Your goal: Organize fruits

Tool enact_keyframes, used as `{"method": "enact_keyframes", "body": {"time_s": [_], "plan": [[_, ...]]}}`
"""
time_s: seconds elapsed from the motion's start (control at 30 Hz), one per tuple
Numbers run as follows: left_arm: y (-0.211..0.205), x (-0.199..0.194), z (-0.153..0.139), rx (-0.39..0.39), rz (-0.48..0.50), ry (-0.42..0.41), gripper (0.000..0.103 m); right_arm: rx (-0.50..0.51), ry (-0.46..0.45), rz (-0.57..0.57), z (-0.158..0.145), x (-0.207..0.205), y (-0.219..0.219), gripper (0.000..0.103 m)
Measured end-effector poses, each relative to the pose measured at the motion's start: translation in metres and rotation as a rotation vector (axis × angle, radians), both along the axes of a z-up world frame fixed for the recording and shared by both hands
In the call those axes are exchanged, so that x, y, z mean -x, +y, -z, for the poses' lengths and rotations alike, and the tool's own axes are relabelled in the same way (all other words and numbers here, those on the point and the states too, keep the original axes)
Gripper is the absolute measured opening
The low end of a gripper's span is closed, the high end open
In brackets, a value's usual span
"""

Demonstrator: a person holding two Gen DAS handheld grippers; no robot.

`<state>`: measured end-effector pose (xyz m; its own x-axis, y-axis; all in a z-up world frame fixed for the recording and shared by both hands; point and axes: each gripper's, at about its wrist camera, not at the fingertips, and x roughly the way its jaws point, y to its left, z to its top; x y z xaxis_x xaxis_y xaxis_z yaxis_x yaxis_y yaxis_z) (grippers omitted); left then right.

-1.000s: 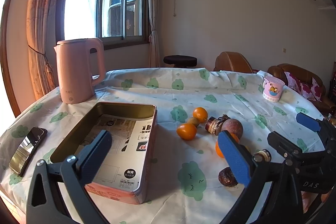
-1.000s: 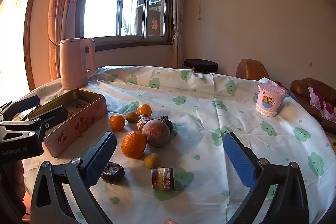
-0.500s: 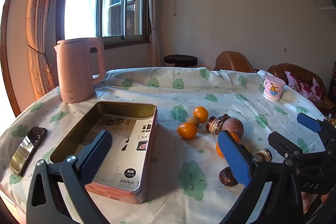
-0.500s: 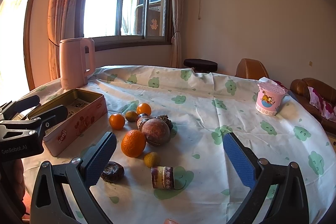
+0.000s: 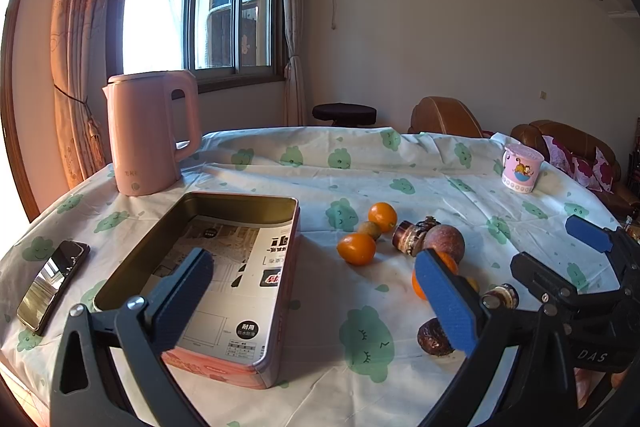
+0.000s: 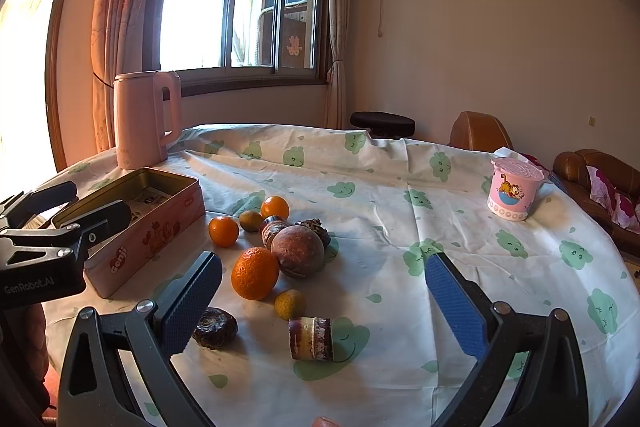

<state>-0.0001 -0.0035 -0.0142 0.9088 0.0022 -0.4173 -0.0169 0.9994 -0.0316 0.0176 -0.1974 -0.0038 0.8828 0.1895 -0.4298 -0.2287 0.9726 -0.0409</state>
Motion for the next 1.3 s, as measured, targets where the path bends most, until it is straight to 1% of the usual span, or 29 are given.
{"method": "enact_keyframes", "body": {"time_s": [0.27, 0.43, 0.8, 1.07, 1.17, 1.2, 1.23, 1.3], "plan": [[0.000, 0.000, 0.000, -0.002, -0.001, 0.002, 0.103, 0.001, 0.001, 0.000, 0.000, 0.000, 0.000, 0.102], [0.001, 0.002, 0.007, -0.003, -0.001, 0.007, 0.103, 0.000, 0.002, 0.000, 0.001, 0.000, 0.000, 0.102], [0.002, 0.002, 0.011, -0.004, -0.001, 0.015, 0.103, 0.000, 0.002, 0.001, 0.003, 0.000, -0.001, 0.102], [-0.002, -0.003, 0.019, 0.006, 0.003, 0.042, 0.103, 0.013, 0.021, 0.015, 0.016, -0.002, -0.006, 0.102], [-0.008, -0.006, 0.027, 0.030, 0.050, 0.073, 0.103, 0.030, 0.050, 0.014, 0.024, -0.006, -0.009, 0.101], [-0.012, -0.008, 0.029, 0.034, 0.067, 0.085, 0.102, 0.035, 0.065, 0.009, 0.027, -0.008, -0.009, 0.098], [-0.015, -0.009, 0.031, 0.038, 0.085, 0.098, 0.099, 0.040, 0.082, 0.007, 0.029, -0.010, -0.009, 0.088], [-0.021, -0.011, 0.035, 0.042, 0.120, 0.121, 0.093, 0.044, 0.120, -0.016, 0.033, -0.014, -0.009, 0.075]]}}
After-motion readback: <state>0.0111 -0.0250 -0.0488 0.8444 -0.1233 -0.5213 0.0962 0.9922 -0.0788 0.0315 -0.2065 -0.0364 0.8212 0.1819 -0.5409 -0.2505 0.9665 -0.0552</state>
